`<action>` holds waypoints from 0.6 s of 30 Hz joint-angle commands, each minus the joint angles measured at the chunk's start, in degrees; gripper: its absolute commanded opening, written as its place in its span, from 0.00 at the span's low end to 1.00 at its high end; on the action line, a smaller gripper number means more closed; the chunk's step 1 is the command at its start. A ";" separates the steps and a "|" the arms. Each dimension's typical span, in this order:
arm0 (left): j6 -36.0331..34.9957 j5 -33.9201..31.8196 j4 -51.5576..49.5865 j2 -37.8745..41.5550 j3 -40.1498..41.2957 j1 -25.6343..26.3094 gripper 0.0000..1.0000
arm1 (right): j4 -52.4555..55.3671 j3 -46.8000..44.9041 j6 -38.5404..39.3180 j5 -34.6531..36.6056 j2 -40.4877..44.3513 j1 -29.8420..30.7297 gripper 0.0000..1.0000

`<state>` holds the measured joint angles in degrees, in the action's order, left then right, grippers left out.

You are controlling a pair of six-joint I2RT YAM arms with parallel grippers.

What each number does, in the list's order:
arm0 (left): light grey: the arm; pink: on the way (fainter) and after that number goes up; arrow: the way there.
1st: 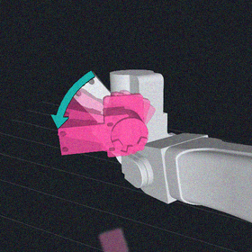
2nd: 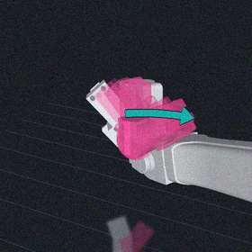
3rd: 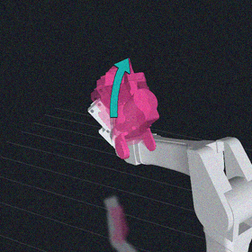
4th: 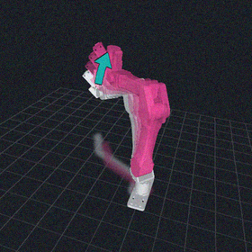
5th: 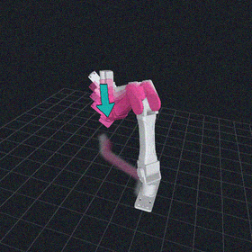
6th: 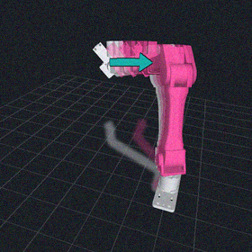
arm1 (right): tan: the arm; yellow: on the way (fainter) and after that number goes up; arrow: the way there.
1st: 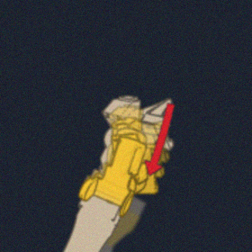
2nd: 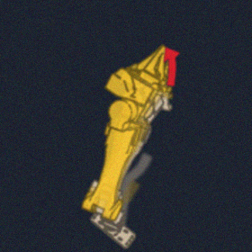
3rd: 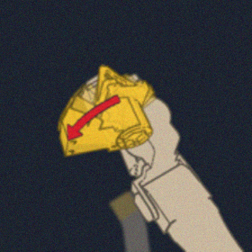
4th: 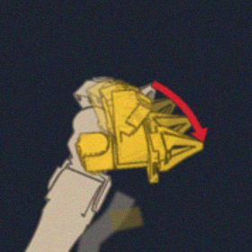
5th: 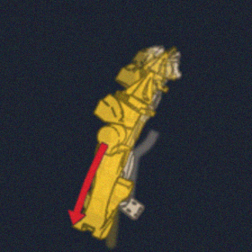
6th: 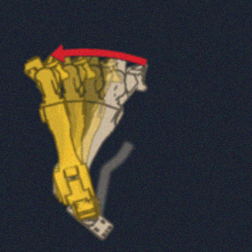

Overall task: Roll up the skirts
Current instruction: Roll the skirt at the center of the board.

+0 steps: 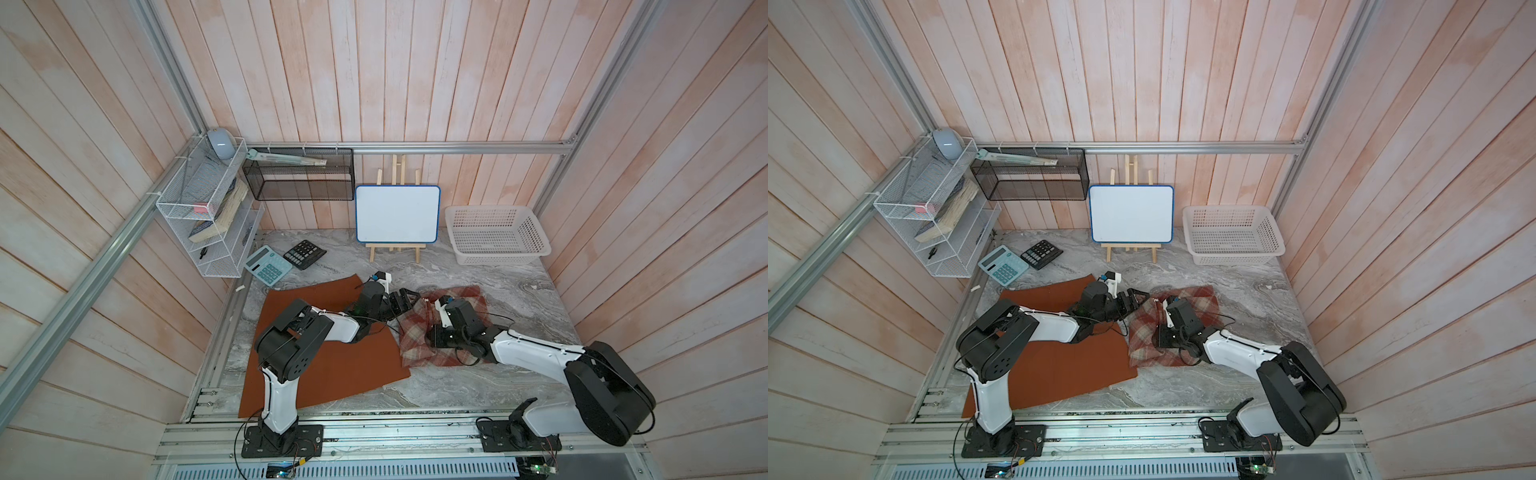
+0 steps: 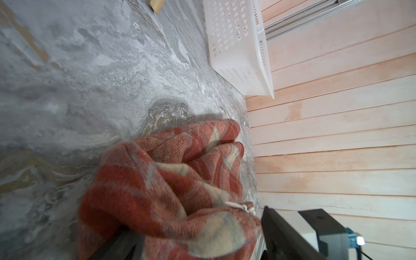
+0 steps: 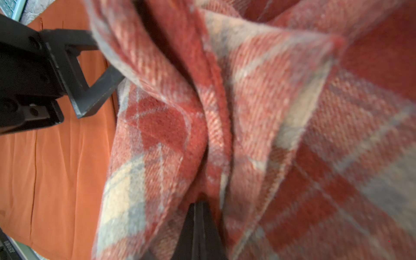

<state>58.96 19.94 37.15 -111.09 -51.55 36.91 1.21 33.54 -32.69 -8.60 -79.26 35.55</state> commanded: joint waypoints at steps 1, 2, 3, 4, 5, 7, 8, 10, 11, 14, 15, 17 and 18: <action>-1.57 -2.19 -2.13 0.71 -1.65 0.01 0.86 | 6.37 2.61 1.48 1.16 3.71 0.39 0.00; -1.70 -2.19 -2.33 0.69 -1.86 0.09 0.86 | 7.52 3.56 1.61 1.09 5.10 0.64 0.00; -1.89 -2.27 -2.51 0.75 -1.98 0.15 0.86 | 8.88 4.69 1.79 1.13 6.84 1.03 0.00; -2.12 -2.19 -2.75 0.95 -2.13 0.17 0.86 | 9.63 5.78 2.09 0.73 8.50 1.30 0.00; -2.24 -2.10 -2.93 1.11 -2.22 0.16 0.86 | 9.86 6.41 2.10 0.34 9.82 1.28 0.00; -2.73 -2.25 -3.74 1.77 -2.42 0.17 0.86 | 8.53 7.44 2.04 -0.93 11.09 1.36 0.00; -3.03 -2.36 -4.13 2.07 -2.49 0.28 0.86 | 7.89 8.01 2.38 -1.07 10.65 1.36 0.00; -3.47 -2.35 -4.91 2.79 -2.26 0.27 0.86 | 8.24 10.11 4.00 0.41 7.81 1.32 0.00; -3.66 -2.36 -5.35 3.12 -2.33 0.29 0.86 | 8.02 11.06 4.75 0.64 5.80 0.86 0.00; -3.76 -2.02 -6.23 3.97 -2.00 0.27 0.86 | 6.56 13.04 6.49 -1.05 0.18 -1.59 0.00; -3.81 -2.09 -6.38 4.38 -1.69 0.27 0.86 | 6.18 13.46 6.90 -0.75 -1.40 -2.26 0.00; -3.96 -2.28 -6.82 5.31 -1.28 0.17 0.86 | 4.50 13.40 7.52 -1.08 -4.26 -3.32 0.00; -4.07 -2.30 -7.16 5.87 -1.03 0.13 0.86 | 3.76 13.23 7.53 -1.85 -5.76 -3.79 0.00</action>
<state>56.53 18.70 31.09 -107.59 -52.49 37.04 5.96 46.48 -27.27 -9.17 -82.52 32.93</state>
